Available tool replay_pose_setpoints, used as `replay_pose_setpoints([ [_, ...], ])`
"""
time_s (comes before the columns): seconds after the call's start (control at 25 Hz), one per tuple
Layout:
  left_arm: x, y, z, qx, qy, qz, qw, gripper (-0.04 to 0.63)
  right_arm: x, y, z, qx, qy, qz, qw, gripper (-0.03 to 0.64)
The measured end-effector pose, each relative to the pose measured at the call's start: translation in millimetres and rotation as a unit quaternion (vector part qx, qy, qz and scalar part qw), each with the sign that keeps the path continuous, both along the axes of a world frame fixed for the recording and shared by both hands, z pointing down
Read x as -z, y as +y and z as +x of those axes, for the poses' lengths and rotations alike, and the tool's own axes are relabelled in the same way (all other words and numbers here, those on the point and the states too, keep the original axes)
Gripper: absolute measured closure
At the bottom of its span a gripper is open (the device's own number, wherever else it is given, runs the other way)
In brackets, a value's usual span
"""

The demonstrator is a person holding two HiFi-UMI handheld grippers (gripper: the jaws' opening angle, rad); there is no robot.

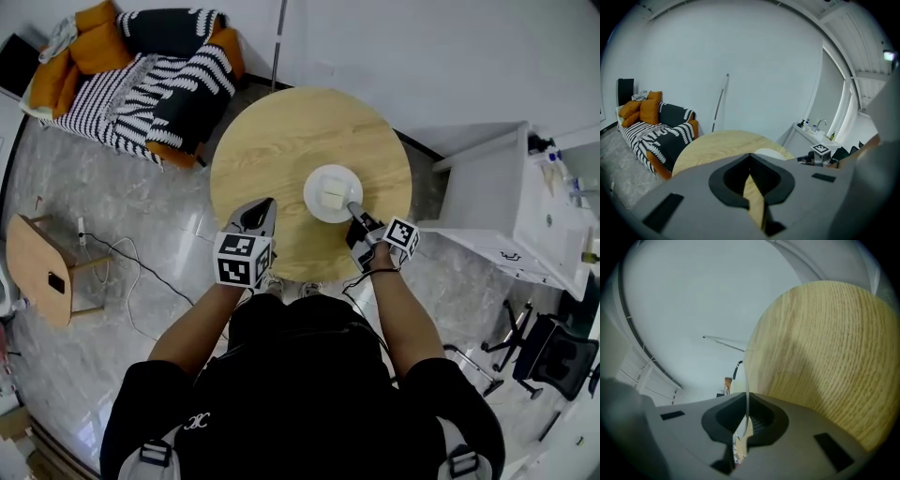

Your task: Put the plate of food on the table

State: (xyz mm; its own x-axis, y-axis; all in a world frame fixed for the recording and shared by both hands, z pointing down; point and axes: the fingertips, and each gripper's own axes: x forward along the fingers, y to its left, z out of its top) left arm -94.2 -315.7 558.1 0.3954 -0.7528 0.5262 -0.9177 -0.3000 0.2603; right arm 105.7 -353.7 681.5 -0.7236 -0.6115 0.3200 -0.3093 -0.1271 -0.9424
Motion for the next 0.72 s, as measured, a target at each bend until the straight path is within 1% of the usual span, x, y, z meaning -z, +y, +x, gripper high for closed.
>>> replay_pose_setpoints([
  [0.2, -2.3, -4.5, -0.6, 0.003, -0.003, -0.004, 1.0000, 0.589, -8.8, -5.6, -5.5, 0.009, -0.003, -0.011, 1.000, 0.601],
  [0.48, -4.7, -8.8, -1.9, -0.001, -0.008, -0.012, 0.9999, 0.589, -23.3, 0.9, -14.0, 0.016, -0.004, -0.033, 0.999, 0.601],
  [0.72, -1.1, -15.3, -2.6, -0.003, -0.014, -0.012, 0.9998, 0.589, -28.1, 0.8, -15.6, 0.029, 0.001, -0.036, 0.999, 0.601],
])
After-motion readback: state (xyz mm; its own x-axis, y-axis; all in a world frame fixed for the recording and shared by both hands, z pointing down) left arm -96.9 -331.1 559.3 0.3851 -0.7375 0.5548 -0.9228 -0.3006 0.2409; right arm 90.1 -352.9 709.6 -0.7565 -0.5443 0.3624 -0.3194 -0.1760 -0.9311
